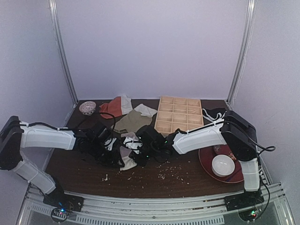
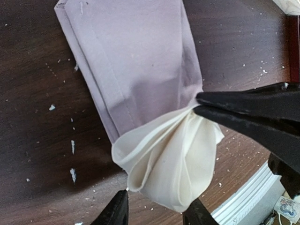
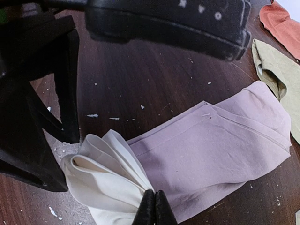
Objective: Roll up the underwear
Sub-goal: Roll the underwear at the center of the board.
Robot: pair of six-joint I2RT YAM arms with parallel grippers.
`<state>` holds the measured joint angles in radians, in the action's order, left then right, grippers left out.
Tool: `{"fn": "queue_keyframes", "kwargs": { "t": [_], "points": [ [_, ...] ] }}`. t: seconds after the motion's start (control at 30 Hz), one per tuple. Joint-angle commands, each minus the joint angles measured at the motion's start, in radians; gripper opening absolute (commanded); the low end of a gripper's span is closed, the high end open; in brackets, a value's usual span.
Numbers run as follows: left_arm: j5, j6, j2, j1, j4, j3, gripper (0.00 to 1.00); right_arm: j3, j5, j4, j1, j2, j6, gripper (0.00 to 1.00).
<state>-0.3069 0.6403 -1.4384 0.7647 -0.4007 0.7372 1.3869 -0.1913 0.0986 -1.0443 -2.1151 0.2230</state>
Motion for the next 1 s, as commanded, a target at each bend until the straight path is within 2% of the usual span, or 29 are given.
{"fn": "queue_keyframes", "kwargs": {
  "t": [0.0,0.1,0.23,0.47,0.53,0.97],
  "points": [
    [0.041,-0.001,-0.027,0.007,0.039,0.032,0.39,0.021,0.009,-0.014,0.006,-0.011,-0.016,0.0],
    [0.061,-0.003,-0.025,0.007,0.034,0.039,0.34,0.02,0.008,-0.014,0.006,-0.011,-0.017,0.0],
    [0.095,0.01,-0.033,0.007,0.024,0.051,0.19,0.02,0.009,-0.016,0.005,-0.011,-0.017,0.0],
    [0.116,0.02,-0.056,0.006,0.029,0.065,0.09,0.015,0.008,-0.019,0.005,-0.009,-0.015,0.0],
    [0.115,0.018,-0.071,0.007,0.029,0.071,0.0,0.015,0.009,-0.018,0.006,-0.01,-0.016,0.0],
    [0.146,0.027,-0.14,-0.002,0.035,0.108,0.0,-0.026,0.025,-0.005,0.005,0.017,-0.044,0.0]
  ]
}}
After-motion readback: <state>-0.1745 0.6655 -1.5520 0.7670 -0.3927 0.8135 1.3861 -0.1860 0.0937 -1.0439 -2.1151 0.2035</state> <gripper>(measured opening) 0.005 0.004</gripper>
